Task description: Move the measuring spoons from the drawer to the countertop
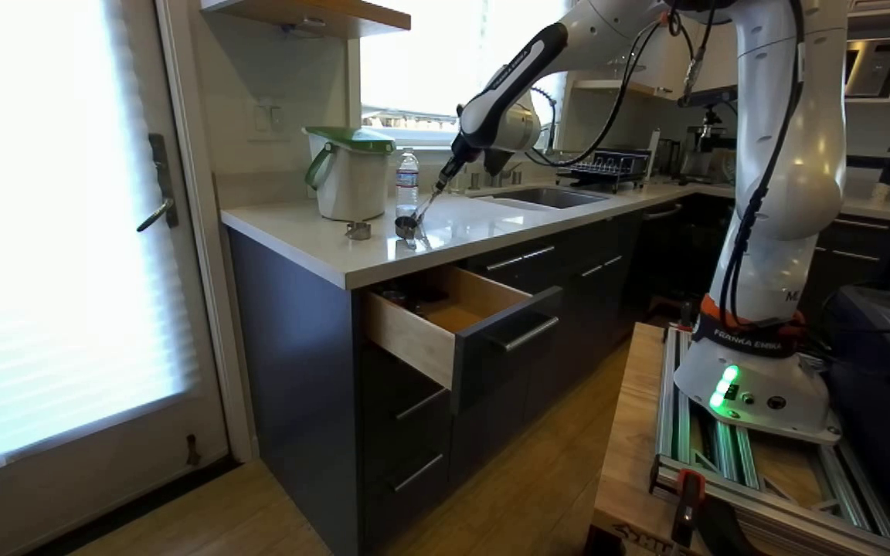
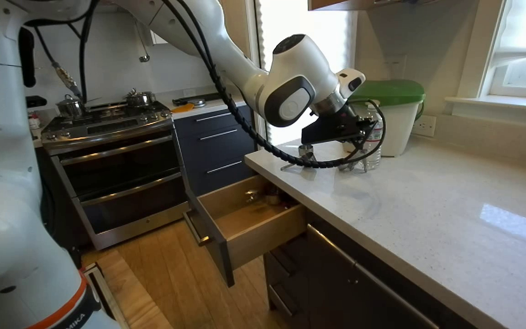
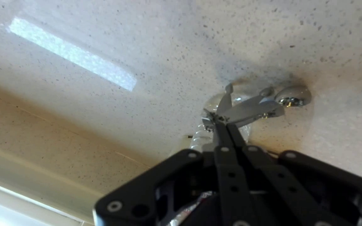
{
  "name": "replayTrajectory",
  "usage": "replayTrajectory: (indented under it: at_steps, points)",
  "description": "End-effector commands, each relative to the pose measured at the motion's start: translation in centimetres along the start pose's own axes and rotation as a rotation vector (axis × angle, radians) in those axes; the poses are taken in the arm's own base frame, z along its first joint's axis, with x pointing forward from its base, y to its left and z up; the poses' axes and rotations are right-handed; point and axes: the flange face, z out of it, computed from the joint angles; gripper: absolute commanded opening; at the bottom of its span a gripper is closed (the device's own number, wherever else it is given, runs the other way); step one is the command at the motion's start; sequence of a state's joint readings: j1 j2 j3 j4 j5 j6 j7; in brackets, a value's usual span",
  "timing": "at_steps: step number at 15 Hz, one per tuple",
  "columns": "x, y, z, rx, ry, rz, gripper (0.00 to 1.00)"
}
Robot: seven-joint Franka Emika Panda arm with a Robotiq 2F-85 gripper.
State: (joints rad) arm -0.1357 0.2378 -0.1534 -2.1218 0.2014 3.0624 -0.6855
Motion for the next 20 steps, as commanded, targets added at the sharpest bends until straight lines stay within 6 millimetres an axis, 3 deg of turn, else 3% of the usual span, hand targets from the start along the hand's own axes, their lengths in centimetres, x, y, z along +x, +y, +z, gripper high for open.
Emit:
replayTrajectory:
  at_steps: [1, 12, 13, 20]
  points:
    - [-1.5, 0.7, 1.4, 0.004, -0.033, -0.017, 0.01]
    - [-5.0, 2.1, 4.5, 0.012, -0.107, 0.008, 0.01]
    - [-5.2, 2.2, 4.7, 0.012, -0.110, 0.011, 0.20]
    - [-5.3, 2.1, 4.5, 0.021, -0.123, 0.015, 0.70]
